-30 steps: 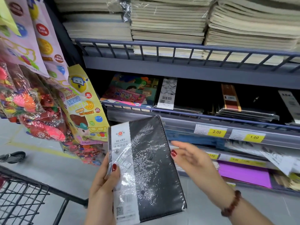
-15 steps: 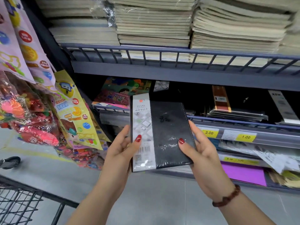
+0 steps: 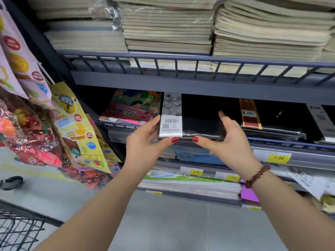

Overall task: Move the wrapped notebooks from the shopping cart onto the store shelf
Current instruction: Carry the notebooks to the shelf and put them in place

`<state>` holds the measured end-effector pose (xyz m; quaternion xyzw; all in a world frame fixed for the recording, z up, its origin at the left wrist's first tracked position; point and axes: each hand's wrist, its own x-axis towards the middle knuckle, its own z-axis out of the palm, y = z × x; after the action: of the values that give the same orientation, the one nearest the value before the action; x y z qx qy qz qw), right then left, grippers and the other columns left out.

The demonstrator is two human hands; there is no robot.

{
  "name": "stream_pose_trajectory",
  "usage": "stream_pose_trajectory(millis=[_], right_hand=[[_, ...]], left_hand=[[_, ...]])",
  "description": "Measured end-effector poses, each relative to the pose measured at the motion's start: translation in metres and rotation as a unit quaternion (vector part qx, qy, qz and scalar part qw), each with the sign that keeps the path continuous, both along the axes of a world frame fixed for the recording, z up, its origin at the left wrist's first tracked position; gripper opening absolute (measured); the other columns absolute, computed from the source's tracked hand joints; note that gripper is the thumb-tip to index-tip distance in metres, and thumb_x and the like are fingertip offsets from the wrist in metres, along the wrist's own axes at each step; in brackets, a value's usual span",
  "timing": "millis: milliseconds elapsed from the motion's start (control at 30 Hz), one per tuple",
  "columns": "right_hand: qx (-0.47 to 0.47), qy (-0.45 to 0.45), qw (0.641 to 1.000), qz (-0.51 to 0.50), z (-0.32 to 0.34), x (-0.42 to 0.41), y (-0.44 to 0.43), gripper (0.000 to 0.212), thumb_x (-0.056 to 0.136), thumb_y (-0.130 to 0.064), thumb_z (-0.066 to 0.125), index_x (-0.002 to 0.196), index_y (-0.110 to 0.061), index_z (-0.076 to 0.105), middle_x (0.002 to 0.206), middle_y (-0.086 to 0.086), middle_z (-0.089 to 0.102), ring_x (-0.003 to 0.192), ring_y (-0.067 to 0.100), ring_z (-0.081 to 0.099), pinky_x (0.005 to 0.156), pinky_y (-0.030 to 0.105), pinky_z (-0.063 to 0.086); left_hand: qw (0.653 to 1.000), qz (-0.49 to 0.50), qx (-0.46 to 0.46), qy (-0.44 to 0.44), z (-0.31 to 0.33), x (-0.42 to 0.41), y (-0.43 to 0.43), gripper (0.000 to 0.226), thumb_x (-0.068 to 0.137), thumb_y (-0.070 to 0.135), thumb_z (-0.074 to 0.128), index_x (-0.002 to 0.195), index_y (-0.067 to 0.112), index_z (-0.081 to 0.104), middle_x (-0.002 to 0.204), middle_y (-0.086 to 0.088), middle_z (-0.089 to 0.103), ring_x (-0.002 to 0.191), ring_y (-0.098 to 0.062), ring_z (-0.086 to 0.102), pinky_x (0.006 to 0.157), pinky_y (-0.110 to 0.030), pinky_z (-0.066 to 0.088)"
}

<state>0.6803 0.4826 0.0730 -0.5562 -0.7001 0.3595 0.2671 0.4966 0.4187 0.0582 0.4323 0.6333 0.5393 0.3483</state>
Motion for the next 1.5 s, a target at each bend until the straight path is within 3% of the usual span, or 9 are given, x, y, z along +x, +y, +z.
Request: stream_pose_trajectory(millis=[100,300,433,567,700,767,933,1233,1500], right_hand=[[0.065,-0.054,0.996,-0.016,-0.011,-0.005,0.006,0.083,0.079,-0.043,0.069,0.146,-0.015,0.029,0.128,0.005,0.048,0.128,0.019,0.035,0.101,0.024,0.029],[0.141,-0.058,0.987,-0.055,-0.031,-0.01,0.011,0.063,0.086,-0.04,0.061,0.141,-0.016,0.04,0.12,0.01,0.058,0.119,0.025,0.047,0.095,0.032,0.039],[0.167,-0.061,0.982,-0.06,-0.039,-0.01,0.011,0.063,0.086,-0.041,0.061,0.14,-0.016,0.042,0.112,0.011,0.061,0.112,0.026,0.052,0.091,0.034,0.044],[0.144,-0.044,0.987,-0.05,-0.039,-0.008,0.012,0.063,0.086,-0.041,0.062,0.142,-0.018,0.04,0.138,0.008,0.049,0.132,0.022,0.038,0.106,0.033,0.034],[0.127,-0.062,0.99,-0.025,-0.035,-0.005,0.01,0.065,0.088,-0.041,0.058,0.144,-0.021,0.033,0.144,0.007,0.042,0.135,0.021,0.033,0.109,0.035,0.034],[0.102,-0.105,0.989,0.011,-0.028,-0.002,0.008,0.07,0.088,-0.044,0.056,0.147,-0.022,0.025,0.143,0.007,0.04,0.134,0.021,0.031,0.109,0.035,0.034],[0.069,-0.209,0.971,0.092,0.008,0.01,-0.014,0.069,0.09,-0.045,0.052,0.148,-0.021,0.022,0.154,0.007,0.024,0.14,0.024,0.024,0.111,0.035,0.03],[0.177,-0.269,0.92,0.224,0.094,-0.021,-0.089,0.065,0.088,-0.049,0.051,0.143,-0.02,0.031,0.154,0.007,0.024,0.139,0.027,0.025,0.112,0.04,0.025],[0.266,-0.233,0.873,0.336,0.164,-0.115,-0.164,0.064,0.084,-0.047,0.054,0.139,-0.017,0.039,0.147,0.007,0.037,0.133,0.03,0.035,0.108,0.041,0.03]], left_hand=[[0.997,0.0,-0.016,0.074,-0.005,-0.004,0.017,0.055,0.074,0.013,0.079,0.114,0.043,0.056,0.103,0.032,0.062,0.097,0.012,0.059,0.089,-0.01,0.045],[0.969,0.013,-0.056,0.239,-0.012,-0.015,0.04,0.056,0.078,0.03,0.075,0.13,0.018,0.057,0.12,0.003,0.062,0.086,-0.011,0.056,0.08,-0.024,0.046],[0.969,0.012,-0.059,0.238,-0.015,-0.019,0.043,0.05,0.078,0.031,0.075,0.125,0.022,0.06,0.11,0.005,0.067,0.079,-0.009,0.057,0.072,-0.023,0.046],[0.97,0.009,-0.048,0.239,-0.019,-0.017,0.04,0.045,0.079,0.033,0.074,0.121,0.024,0.062,0.107,0.007,0.067,0.087,-0.013,0.061,0.078,-0.026,0.05],[0.981,-0.019,-0.092,0.167,-0.017,-0.017,0.037,0.057,0.081,0.028,0.072,0.134,0.023,0.051,0.135,0.001,0.054,0.093,0.001,0.06,0.091,-0.03,0.051],[0.976,-0.036,-0.113,0.182,-0.007,-0.016,0.03,0.061,0.085,0.025,0.069,0.14,0.02,0.043,0.143,0.001,0.045,0.116,-0.01,0.053,0.101,-0.029,0.043],[0.929,-0.081,-0.15,0.328,0.024,-0.025,-0.012,0.064,0.088,0.035,0.062,0.145,0.02,0.036,0.149,-0.002,0.039,0.14,-0.019,0.026,0.114,-0.035,0.025],[0.827,-0.069,-0.145,0.538,0.113,-0.066,-0.139,0.057,0.068,0.032,0.059,0.121,0.009,0.062,0.114,-0.015,0.065,0.104,-0.036,0.062,0.085,-0.047,0.052],[0.778,0.066,-0.231,0.58,0.193,-0.132,-0.265,0.065,0.078,0.048,0.045,0.137,0.019,0.048,0.136,-0.007,0.053,0.125,-0.031,0.047,0.104,-0.045,0.038]])
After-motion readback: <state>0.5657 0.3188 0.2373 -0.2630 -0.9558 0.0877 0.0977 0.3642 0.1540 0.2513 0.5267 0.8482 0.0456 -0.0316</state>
